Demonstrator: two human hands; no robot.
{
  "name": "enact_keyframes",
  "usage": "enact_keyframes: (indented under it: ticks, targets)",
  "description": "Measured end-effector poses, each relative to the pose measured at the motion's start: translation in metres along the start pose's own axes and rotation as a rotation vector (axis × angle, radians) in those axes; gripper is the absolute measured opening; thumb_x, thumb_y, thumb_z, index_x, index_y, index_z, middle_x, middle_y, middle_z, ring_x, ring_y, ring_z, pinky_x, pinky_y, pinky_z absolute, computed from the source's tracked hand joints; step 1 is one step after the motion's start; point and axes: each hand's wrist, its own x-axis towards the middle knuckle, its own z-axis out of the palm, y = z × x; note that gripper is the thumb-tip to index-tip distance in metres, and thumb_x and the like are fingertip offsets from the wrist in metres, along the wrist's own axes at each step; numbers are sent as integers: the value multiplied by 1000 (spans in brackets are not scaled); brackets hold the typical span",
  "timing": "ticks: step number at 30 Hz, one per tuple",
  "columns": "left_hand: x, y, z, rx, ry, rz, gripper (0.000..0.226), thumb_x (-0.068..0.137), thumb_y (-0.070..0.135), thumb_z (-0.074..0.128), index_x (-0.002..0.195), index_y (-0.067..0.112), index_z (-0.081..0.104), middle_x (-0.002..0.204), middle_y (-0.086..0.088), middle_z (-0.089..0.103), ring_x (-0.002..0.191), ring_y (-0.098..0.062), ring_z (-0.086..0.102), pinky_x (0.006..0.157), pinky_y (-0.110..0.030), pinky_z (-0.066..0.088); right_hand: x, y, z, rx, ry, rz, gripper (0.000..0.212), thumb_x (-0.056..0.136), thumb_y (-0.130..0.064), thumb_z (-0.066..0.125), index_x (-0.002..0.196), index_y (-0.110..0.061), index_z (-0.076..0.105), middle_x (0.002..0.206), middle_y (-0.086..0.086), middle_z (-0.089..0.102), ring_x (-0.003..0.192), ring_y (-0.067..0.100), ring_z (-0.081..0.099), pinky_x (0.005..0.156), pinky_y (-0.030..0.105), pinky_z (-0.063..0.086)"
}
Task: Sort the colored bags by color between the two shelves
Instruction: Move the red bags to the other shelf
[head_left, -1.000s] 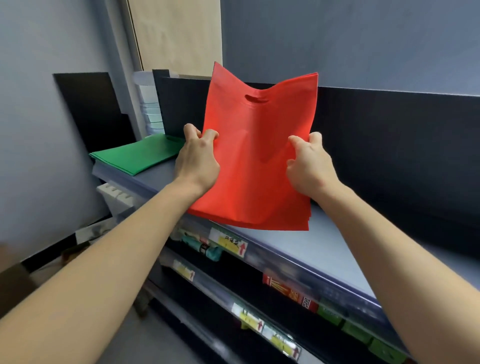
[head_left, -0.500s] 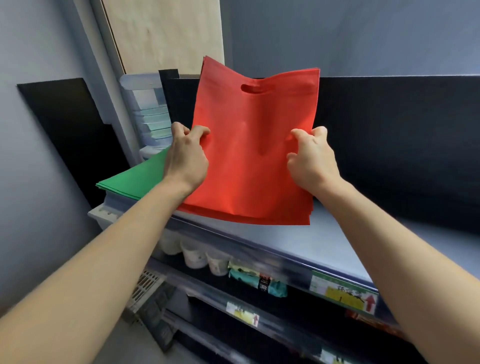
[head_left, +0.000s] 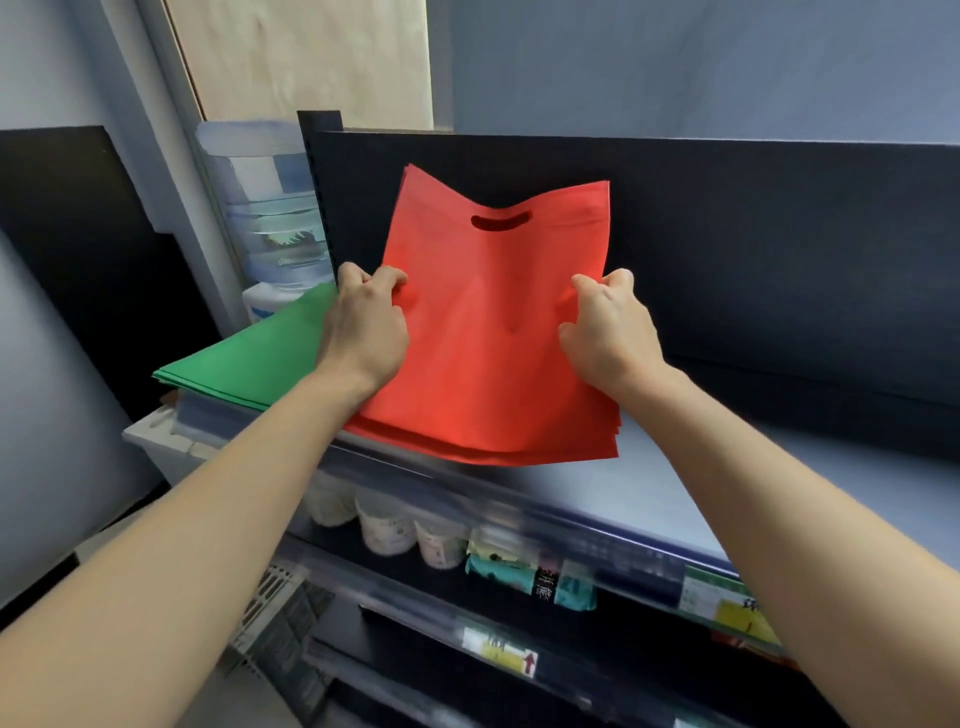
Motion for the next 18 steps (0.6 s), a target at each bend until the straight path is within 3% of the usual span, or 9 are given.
enact_keyframes:
  ticks: [2,6,8,11,13,16,18]
  targets:
    - [7,-7,7,-8,-58,4,39,90,4,44,127,12,53,123,-19,42,104,-39,53,98,-36,39,1,-3,1,-29,-7,33,16,89,-7,44,103,-2,50,115,16,40,76,32,50,66,36,44]
    - [20,-27,20,-20,-192,54,37,92,8,46,128,13,53,125,-19,43,108,-39,53,98,-38,41,5,-15,9,-116,-70,144,30,89,-6,45,118,-3,52,119,16,40,85,34,54,72,37,46]
    - [22,-41,25,13,-263,77,35,92,9,47,127,14,53,125,-19,44,109,-39,53,96,-39,41,5,-22,20,-133,-101,194,21,87,-6,45,106,-3,54,116,15,42,78,30,49,69,35,44]
    - [24,-65,35,85,-390,100,32,90,8,47,121,12,55,120,-19,47,107,-40,53,93,-40,43,2,-33,41,-109,-136,267,8,84,-6,43,78,-8,47,112,16,48,81,30,47,69,33,39]
    - [28,-80,40,135,-470,146,24,87,5,48,108,8,60,115,-19,56,105,-40,56,89,-40,46,0,-37,54,-85,-156,315,15,82,-7,43,68,-11,39,110,18,52,87,32,49,69,33,37]
    - [33,-95,39,144,-553,175,8,82,2,48,77,5,53,99,-23,63,96,-41,58,78,-38,46,-3,-41,64,-104,-191,382,5,83,-9,48,84,-7,53,113,18,56,96,36,55,73,31,41]
    - [35,-101,39,120,-583,186,10,81,1,48,73,7,49,96,-23,63,94,-40,58,77,-38,47,-4,-44,64,-137,-234,415,4,84,-7,50,81,-6,53,108,17,61,91,34,56,72,29,41]
